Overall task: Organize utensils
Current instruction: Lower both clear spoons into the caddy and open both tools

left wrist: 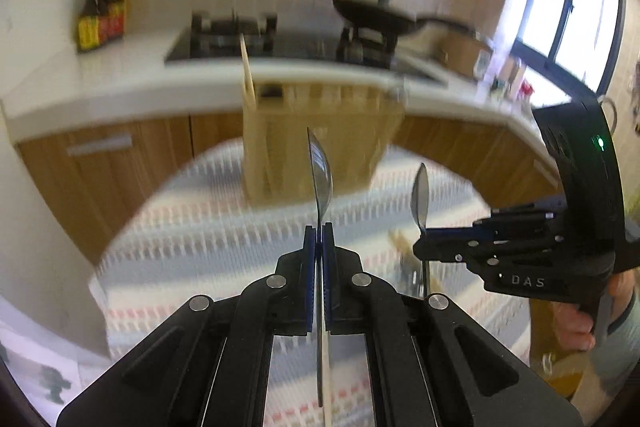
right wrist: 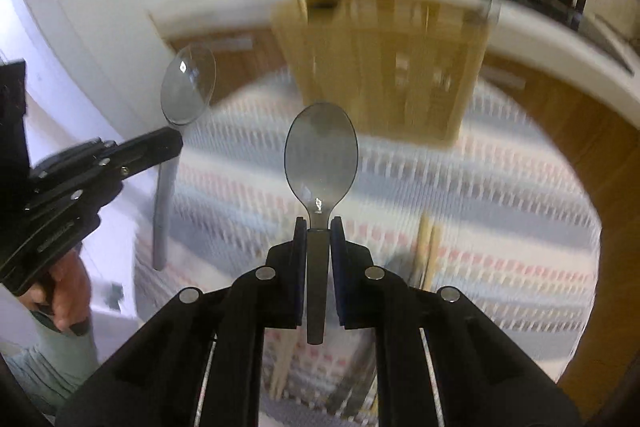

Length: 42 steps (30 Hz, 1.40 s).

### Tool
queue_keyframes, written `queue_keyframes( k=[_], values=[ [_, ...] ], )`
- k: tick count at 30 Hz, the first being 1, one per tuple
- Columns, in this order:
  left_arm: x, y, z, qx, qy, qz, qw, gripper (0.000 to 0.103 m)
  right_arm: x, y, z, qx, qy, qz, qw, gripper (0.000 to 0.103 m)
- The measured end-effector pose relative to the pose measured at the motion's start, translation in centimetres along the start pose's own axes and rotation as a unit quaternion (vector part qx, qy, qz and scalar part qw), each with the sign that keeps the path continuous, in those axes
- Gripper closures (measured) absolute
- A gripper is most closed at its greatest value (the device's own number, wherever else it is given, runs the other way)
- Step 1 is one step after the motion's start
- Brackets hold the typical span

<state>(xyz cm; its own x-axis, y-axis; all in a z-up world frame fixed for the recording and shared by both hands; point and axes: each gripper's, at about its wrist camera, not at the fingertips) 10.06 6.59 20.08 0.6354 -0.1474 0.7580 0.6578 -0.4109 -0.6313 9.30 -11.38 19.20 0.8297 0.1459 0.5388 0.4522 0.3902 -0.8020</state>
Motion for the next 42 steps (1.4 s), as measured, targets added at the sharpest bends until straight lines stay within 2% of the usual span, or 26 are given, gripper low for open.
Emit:
queue_keyframes(
  k=[5, 12, 15, 19, 25, 34, 39, 41, 42],
  values=[
    [5.1, -0.9, 0.2, 0.002, -0.011, -0.069, 0.9975, 0.102, 4.3, -3.1, -0.5, 0.0, -0.014, -0.09, 0.996, 0.093],
    [11.2, 0.7, 0.1, 0.0, -0.016, -0.131, 0.9913, 0.102, 9.5, -6.1, -2.8, 0.014, -0.007, -0.175, 0.984, 0.093],
    [13.0, 1.7, 0.2, 0.003, -0.016, -0.16, 0.9869, 0.102, 11.2, -7.0, -3.5, 0.005, -0.006, -0.206, 0.979, 0.093],
    [14.1, 3.4, 0.5, 0.0, -0.021, -0.191, 0.9813, 0.102, 13.2, -7.3, -4.9, -0.031, -0.006, -0.241, 0.97, 0.093],
    [13.7, 6.6, 1.1, 0.013, -0.033, -0.217, 0.9755, 0.102, 14.2, -5.0, -7.1, -0.071, -0.001, -0.253, 0.965, 0.093],
    [11.8, 10.4, 1.3, 0.044, -0.018, -0.214, 0.9756, 0.102, 13.2, -1.3, -8.6, -0.08, -0.002, -0.25, 0.965, 0.093],
    [11.1, 10.5, 1.5, 0.04, -0.019, -0.209, 0.977, 0.101, 12.5, -1.0, -8.4, -0.077, -0.008, -0.244, 0.967, 0.093],
    [10.9, 10.3, 1.6, 0.032, -0.022, -0.203, 0.9783, 0.096, 12.2, -1.1, -8.3, -0.078, -0.009, -0.24, 0.967, 0.089],
    [10.7, 10.0, 1.8, 0.028, -0.025, -0.199, 0.9792, 0.092, 12.0, -1.3, -8.3, -0.074, -0.008, -0.237, 0.969, 0.082]
  ],
)
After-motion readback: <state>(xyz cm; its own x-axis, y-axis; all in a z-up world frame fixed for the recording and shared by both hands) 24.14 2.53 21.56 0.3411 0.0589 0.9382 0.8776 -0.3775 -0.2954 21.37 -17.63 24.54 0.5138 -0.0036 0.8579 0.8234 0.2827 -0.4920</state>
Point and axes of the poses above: each gripper's, at about its wrist camera, not at the fingertips, and y roughly the way its jaws point, z to its left, x to its top, and after that the axes turned 5 degrees about x, right-handed
